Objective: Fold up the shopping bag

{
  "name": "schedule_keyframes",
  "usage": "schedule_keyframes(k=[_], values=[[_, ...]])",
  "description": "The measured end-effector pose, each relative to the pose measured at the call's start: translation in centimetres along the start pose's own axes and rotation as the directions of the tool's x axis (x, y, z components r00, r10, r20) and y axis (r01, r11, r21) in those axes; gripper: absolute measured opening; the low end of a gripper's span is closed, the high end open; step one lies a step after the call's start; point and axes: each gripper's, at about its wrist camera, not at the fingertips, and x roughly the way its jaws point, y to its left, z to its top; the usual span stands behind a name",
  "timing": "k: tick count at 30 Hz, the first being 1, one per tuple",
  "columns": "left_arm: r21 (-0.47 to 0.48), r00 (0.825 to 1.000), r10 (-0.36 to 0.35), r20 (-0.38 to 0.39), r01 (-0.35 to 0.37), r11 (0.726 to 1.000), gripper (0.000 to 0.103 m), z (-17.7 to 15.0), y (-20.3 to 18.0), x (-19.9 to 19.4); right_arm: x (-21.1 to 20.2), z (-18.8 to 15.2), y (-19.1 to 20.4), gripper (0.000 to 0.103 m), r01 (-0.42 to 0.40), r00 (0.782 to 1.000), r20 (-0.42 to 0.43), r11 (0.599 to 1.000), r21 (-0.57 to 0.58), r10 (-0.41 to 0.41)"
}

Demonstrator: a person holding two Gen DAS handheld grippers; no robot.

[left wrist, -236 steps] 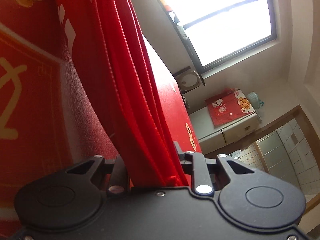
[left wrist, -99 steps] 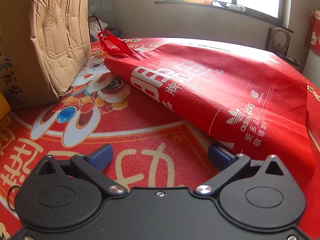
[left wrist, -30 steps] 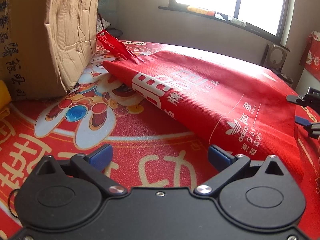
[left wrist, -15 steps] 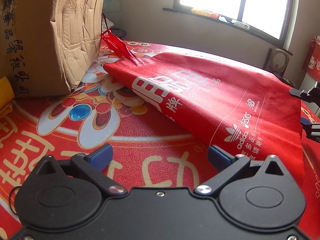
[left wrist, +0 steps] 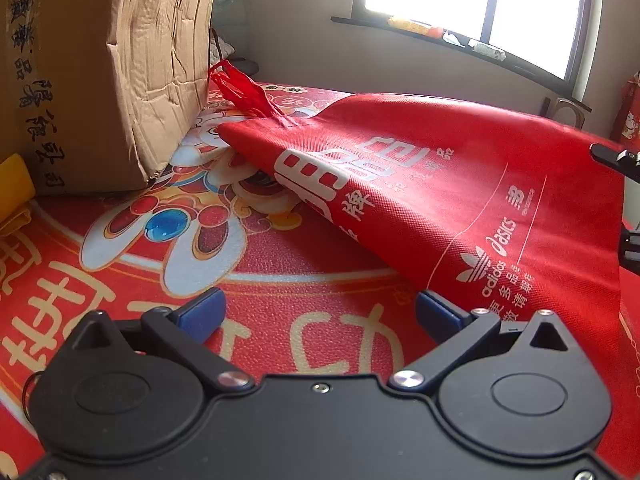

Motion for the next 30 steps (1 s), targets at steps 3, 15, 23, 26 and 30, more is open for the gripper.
schedule_keyframes(k=[3, 15, 23, 26, 30], values=[[0.004, 1.000, 0.004, -0.001, -0.004, 1.000, 0.103, 0.0, -0.1, 0.0, 1.6, -0.7, 0.8, 0.038, 0.057, 0.998, -0.014, 0.994, -0.090, -0.058], [-0.032, 1.000, 0.020, 0.002, -0.020, 0.999, 0.103, 0.1, 0.3, -0.1, -5.7, 1.4, 1.2, 0.002, 0.195, 0.848, 0.494, 0.979, 0.051, -0.194], [-0.097, 0.999, 0.038, 0.031, -0.035, 0.995, 0.103, 0.1, 1.2, -0.6, -10.6, 3.7, 7.4, 0.002, 0.338, 0.757, 0.650, 0.890, -0.305, -0.064], [-0.136, 0.997, 0.047, 0.064, -0.038, 0.990, 0.102, 0.2, 2.1, -1.4, -9.4, 3.9, 11.4, 0.003, 0.316, 0.804, 0.594, 0.817, -0.483, 0.041], [-0.301, 0.992, 0.099, 0.084, -0.069, 0.951, 0.102, 0.2, 5.2, -4.0, -5.5, 1.4, 16.9, 0.006, 0.151, 0.930, 0.335, 0.673, -0.724, 0.152]])
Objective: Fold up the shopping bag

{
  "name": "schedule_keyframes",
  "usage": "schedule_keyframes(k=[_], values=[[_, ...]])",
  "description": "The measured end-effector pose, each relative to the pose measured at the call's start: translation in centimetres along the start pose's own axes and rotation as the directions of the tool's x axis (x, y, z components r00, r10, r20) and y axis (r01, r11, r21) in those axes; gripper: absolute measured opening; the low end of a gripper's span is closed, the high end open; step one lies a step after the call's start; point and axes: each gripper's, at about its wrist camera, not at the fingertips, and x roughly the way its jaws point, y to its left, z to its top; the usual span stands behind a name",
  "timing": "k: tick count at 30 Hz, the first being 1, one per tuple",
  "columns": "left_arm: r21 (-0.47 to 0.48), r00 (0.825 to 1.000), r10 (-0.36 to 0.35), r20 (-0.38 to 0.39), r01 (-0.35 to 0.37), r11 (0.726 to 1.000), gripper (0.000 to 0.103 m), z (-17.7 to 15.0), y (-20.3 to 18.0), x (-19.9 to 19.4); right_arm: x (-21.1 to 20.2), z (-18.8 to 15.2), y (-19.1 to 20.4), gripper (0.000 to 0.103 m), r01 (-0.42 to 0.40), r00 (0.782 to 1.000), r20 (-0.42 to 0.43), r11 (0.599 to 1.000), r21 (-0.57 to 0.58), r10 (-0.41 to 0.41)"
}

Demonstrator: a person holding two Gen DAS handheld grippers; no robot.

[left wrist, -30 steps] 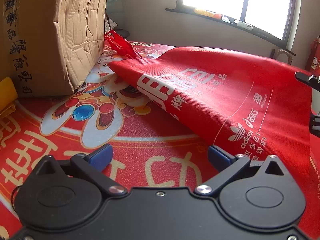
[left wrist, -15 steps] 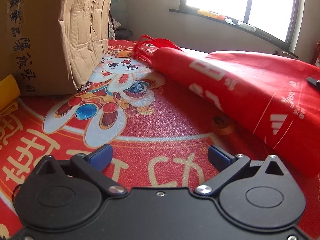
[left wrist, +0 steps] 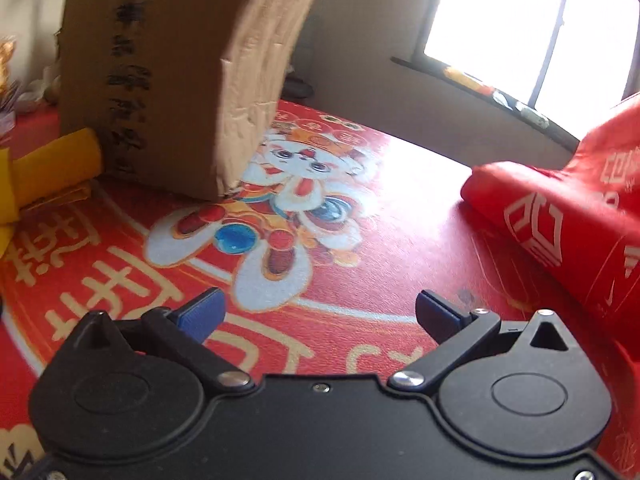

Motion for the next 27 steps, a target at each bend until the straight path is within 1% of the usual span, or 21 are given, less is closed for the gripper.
schedule_keyframes(k=[1, 2, 3, 4, 5, 6, 8, 9, 11, 12, 13, 15, 17, 18, 19, 20, 22, 24, 25, 26, 27], values=[[-0.028, 1.000, 0.021, 0.012, -0.020, 0.999, 0.102, 0.4, 0.9, -0.7, 0.7, -0.3, 1.4, 0.007, -0.055, 0.998, -0.046, 0.998, -0.030, 0.053], [-0.048, 0.998, 0.047, 0.028, -0.046, 0.998, 0.102, 0.8, 1.7, -1.6, 1.6, -1.0, 3.5, 0.007, -0.127, 0.987, -0.112, 0.989, -0.069, 0.119], [-0.059, 0.996, 0.074, 0.045, -0.072, 0.996, 0.102, 1.2, 2.5, -2.4, 2.4, -2.0, 5.5, 0.007, -0.196, 0.968, -0.178, 0.975, -0.101, 0.176], [-0.071, 0.992, 0.108, 0.066, -0.103, 0.992, 0.102, 1.5, 3.3, -3.3, 2.8, -3.1, 7.4, 0.007, -0.261, 0.944, -0.241, 0.957, -0.127, 0.225], [-0.084, 0.985, 0.144, 0.092, -0.137, 0.987, 0.103, 1.7, 4.2, -4.3, 3.2, -4.3, 9.3, 0.007, -0.326, 0.913, -0.304, 0.934, -0.144, 0.272], [-0.094, 0.979, 0.170, 0.112, -0.160, 0.983, 0.102, 1.9, 4.9, -5.1, 3.4, -5.8, 11.1, 0.007, -0.391, 0.876, -0.362, 0.909, -0.146, 0.319], [-0.110, 0.966, 0.216, 0.140, -0.201, 0.973, 0.103, 2.1, 6.0, -6.4, 3.0, -8.7, 14.5, 0.009, -0.505, 0.790, -0.463, 0.855, -0.120, 0.401], [-0.119, 0.959, 0.240, 0.153, -0.223, 0.968, 0.102, 2.3, 6.5, -7.1, 2.5, -10.1, 16.0, 0.009, -0.553, 0.745, -0.502, 0.828, -0.097, 0.439], [-0.136, 0.943, 0.284, 0.175, -0.263, 0.955, 0.102, 2.6, 7.6, -8.4, 2.0, -12.4, 18.0, 0.011, -0.617, 0.669, -0.561, 0.785, -0.053, 0.488], [-0.141, 0.939, 0.294, 0.179, -0.271, 0.952, 0.102, 2.7, 7.9, -8.7, 1.8, -13.2, 18.7, 0.020, -0.625, 0.646, -0.585, 0.780, -0.038, 0.490], [-0.142, 0.938, 0.295, 0.180, -0.272, 0.952, 0.103, 2.9, 8.0, -8.9, 1.6, -13.8, 19.2, 0.041, -0.625, 0.628, -0.608, 0.780, -0.022, 0.486], [-0.135, 0.942, 0.285, 0.179, -0.263, 0.955, 0.103, 3.2, 8.0, -9.2, 1.4, -14.4, 19.7, 0.063, -0.617, 0.597, -0.652, 0.787, 0.001, 0.468], [-0.101, 0.947, 0.270, 0.176, -0.255, 0.962, 0.103, 3.2, 7.1, -8.9, 0.4, -14.1, 18.5, 0.064, -0.611, 0.597, -0.642, 0.791, 0.025, 0.481], [-0.079, 0.952, 0.256, 0.168, -0.246, 0.966, 0.103, 3.0, 6.5, -8.6, -0.3, -13.7, 17.5, 0.065, -0.601, 0.606, -0.627, 0.798, 0.042, 0.489], [-0.057, 0.959, 0.240, 0.154, -0.233, 0.971, 0.103, 2.8, 5.9, -8.2, -0.7, -13.0, 16.2, 0.069, -0.584, 0.620, -0.611, 0.810, 0.059, 0.492], [-0.035, 0.965, 0.223, 0.140, -0.221, 0.975, 0.103, 2.5, 5.3, -7.8, -1.2, -12.2, 14.7, 0.072, -0.561, 0.640, -0.593, 0.824, 0.074, 0.489], [0.003, 0.979, 0.179, 0.098, -0.181, 0.984, 0.103, 1.8, 4.1, -6.7, -2.4, -10.3, 11.1, 0.083, -0.482, 0.708, -0.542, 0.871, 0.097, 0.452], [0.027, 0.988, 0.138, 0.068, -0.140, 0.990, 0.102, 1.5, 2.8, -6.2, -3.0, -8.6, 8.0, 0.085, -0.375, 0.774, -0.505, 0.919, 0.121, 0.382], [0.033, 0.990, 0.125, 0.064, -0.128, 0.991, 0.103, 1.4, 2.4, -6.1, -3.4, -7.8, 6.3, 0.085, -0.314, 0.802, -0.491, 0.939, 0.138, 0.340], [0.042, 0.992, 0.111, 0.065, -0.114, 0.993, 0.103, 1.2, 1.9, -6.1, -4.1, -7.1, 4.3, 0.086, -0.251, 0.825, -0.481, 0.955, 0.160, 0.297], [0.055, 0.993, 0.095, 0.066, -0.099, 0.994, 0.103, 1.0, 1.3, -6.1, -4.7, -6.6, 2.8, 0.086, -0.209, 0.841, -0.469, 0.961, 0.180, 0.270]])
